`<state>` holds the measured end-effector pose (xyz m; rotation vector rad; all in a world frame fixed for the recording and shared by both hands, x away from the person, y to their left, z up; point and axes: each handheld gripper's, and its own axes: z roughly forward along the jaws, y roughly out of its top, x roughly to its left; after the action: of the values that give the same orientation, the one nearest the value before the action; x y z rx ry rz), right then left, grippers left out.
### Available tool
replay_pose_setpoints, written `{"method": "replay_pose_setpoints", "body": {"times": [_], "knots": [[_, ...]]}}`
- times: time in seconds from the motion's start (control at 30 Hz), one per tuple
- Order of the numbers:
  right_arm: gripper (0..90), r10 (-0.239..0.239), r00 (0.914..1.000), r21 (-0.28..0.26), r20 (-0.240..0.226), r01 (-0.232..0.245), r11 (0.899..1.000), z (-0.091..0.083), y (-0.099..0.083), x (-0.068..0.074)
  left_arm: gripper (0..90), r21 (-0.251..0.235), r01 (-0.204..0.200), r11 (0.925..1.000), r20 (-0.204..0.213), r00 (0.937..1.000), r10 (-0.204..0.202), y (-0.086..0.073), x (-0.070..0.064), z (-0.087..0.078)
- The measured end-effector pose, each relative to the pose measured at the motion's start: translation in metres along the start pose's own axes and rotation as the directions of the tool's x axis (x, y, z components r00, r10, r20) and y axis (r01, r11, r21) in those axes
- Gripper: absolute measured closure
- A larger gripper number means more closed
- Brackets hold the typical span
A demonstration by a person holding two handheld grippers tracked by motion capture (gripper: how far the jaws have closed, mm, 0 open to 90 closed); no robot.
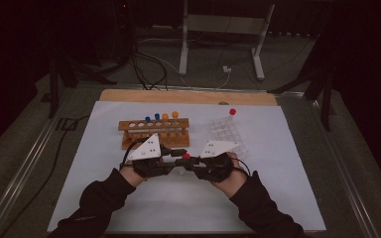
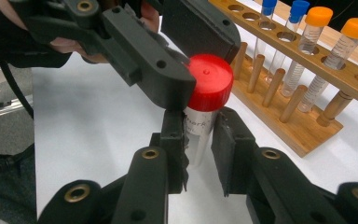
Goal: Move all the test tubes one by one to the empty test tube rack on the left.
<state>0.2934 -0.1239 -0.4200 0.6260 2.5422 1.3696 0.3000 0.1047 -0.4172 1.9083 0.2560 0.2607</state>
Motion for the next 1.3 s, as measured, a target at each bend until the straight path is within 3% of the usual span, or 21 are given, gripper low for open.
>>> {"method": "replay_pose_setpoints", "body": {"times": [0.2, 0.4, 0.5, 0.63, 0.73, 0.83, 0.93, 0.97, 1.03, 1.17, 1.2, 1.27, 1.3], "knots": [[74.9, -0.004, 1.0, 0.017, 0.008, 0.004, 1.0, 0.001, 0.001, 0.0, 68.3, 0.017, 0.014, 0.9998, -0.011, 0.9998, -0.014, 0.001, 0.0, 0.004], [72.5, -0.003, 0.9998, 0.005, 0.019, 0.003, 1.0, 0.002, 0.002, 0.0, 71.6, 0.016, 0.001, 0.9999, -0.023, 0.9997, -0.001, 0.004, 0.002, 0.003], [55.4, 0.017, 0.9995, -0.026, 0.025, -0.016, 1.0, -0.001, 0.001, -0.001, 71.9, 0.002, 0.023, 0.9997, -0.044, 0.9988, -0.023, 0.008, 0.01, -0.006], [33.1, 0.056, 0.9968, -0.096, 0.057, -0.051, 0.994, -0.014, 0.001, -0.006, 72.0, -0.026, 0.039, 0.9989, -0.132, 0.9904, -0.042, 0.017, 0.026, -0.026], [22.6, 0.07, 0.9942, -0.147, 0.081, -0.058, 0.987, -0.023, -0.001, -0.011, 72.0, -0.039, 0.046, 0.9982, -0.203, 0.9778, -0.053, 0.025, 0.041, -0.044], [18.7, 0.095, 0.9908, -0.185, 0.097, -0.076, 0.98, -0.03, -0.003, -0.014, 72.0, -0.043, 0.035, 0.9985, -0.265, 0.9633, -0.045, 0.031, 0.051, -0.058], [14.5, 0.107, 0.9905, -0.184, 0.086, -0.09, 0.979, -0.035, -0.005, -0.017, 72.0, -0.05, 0.042, 0.9979, -0.327, 0.9432, -0.056, 0.034, 0.064, -0.072], [12.9, 0.109, 0.9899, -0.192, 0.091, -0.09, 0.977, -0.036, -0.005, -0.018, 72.0, -0.056, 0.049, 0.9972, -0.355, 0.9324, -0.065, 0.034, 0.069, -0.077], [2.2, 0.12, 0.9883, -0.188, 0.094, -0.101, 0.977, -0.037, -0.006, -0.019, 72.0, -0.054, 0.058, 0.9969, -0.387, 0.9192, -0.074, 0.034, 0.077, -0.084], [0.9, 0.106, 0.9886, -0.196, 0.106, -0.084, 0.977, -0.039, -0.006, -0.018, 72.0, -0.072, 0.082, 0.9941, -0.449, 0.8875, -0.105, 0.028, 0.092, -0.095], [0.9, 0.103, 0.9887, -0.198, 0.11, -0.079, 0.977, -0.039, -0.007, -0.018, 72.0, -0.075, 0.088, 0.9934, -0.453, 0.8844, -0.112, 0.026, 0.095, -0.096], [0.9, 0.103, 0.9881, -0.203, 0.114, -0.078, 0.976, -0.04, -0.007, -0.018, 72.0, -0.091, 0.106, 0.9902, -0.473, 0.8707, -0.136, 0.02, 0.103, -0.098], [0.9, 0.102, 0.9883, -0.207, 0.114, -0.077, 0.975, -0.04, -0.007, -0.018, 72.0, -0.095, 0.111, 0.9893, -0.477, 0.8673, -0.143, 0.017, 0.106, -0.098]]}}
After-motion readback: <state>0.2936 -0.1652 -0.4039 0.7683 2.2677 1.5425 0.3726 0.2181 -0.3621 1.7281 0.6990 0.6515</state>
